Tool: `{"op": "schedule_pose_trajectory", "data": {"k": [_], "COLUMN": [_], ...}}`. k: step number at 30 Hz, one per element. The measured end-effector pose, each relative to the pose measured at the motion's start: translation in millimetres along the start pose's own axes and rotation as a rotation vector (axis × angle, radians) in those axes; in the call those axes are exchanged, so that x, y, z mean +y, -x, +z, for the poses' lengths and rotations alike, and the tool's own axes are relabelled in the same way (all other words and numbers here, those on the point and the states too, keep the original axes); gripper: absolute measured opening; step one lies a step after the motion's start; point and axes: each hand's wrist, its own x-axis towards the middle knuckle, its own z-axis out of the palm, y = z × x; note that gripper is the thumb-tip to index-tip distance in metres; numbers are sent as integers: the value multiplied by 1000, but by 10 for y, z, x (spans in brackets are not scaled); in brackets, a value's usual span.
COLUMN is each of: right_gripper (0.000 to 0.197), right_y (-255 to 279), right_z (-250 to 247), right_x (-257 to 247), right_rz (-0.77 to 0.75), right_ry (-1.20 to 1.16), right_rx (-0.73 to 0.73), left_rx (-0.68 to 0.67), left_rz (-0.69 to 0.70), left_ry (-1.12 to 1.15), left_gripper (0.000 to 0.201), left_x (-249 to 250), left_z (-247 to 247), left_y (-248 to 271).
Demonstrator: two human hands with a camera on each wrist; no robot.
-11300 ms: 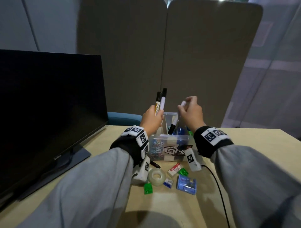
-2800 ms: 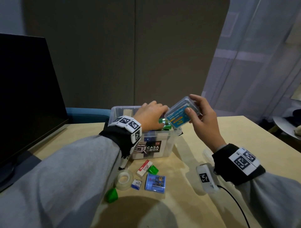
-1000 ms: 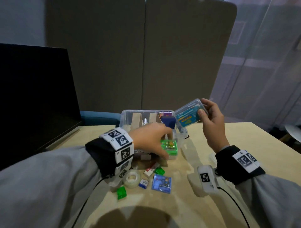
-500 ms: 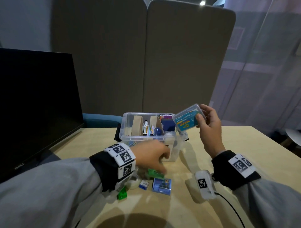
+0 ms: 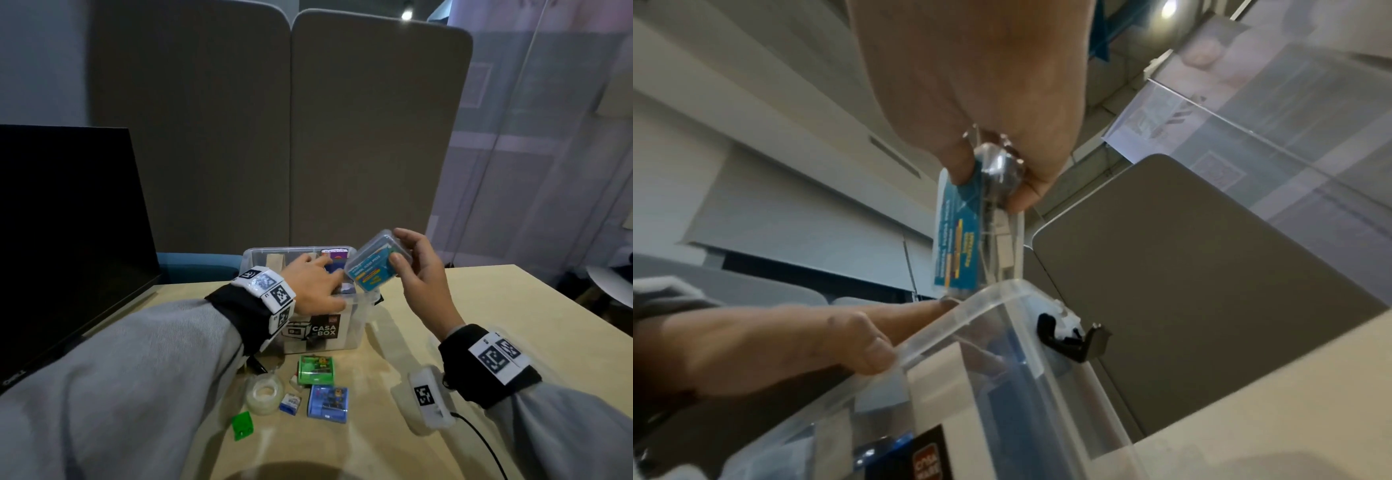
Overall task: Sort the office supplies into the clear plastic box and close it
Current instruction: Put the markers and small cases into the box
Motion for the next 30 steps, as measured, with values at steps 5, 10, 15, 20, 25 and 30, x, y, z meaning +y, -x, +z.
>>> {"op": "schedule_pose_trajectory", "data": {"k": [5,10,15,20,25,30], "right_gripper": [39,38,37,23,28,37], "right_y": [-26,-20,-113,-170,-119,-24], "right_z": [14,94,185,325,356,390], "right_x": [-28,-25,-73,-20,152,191], "right_rz": [-190,-343,-264,-230,-132,-151], "right_ry": [202,500,601,778,709,690], "right_rx": [-119,-334,-443,-675,-602,-566], "left_rx": [-89,-195,-201,-190,-182,-146], "left_rz": [-60,-159,-183,-197,-185,-172], "left_ry": [271,546,551,517,501,494], "left_gripper": [87,89,73,69,66,74], "left_x": [-96,-172,-171,-178,-161,-129], "left_z": [-101,-138,-149,-142,-125,-82], "left_y": [-18,-29,-6,-39,-91,-43]}}
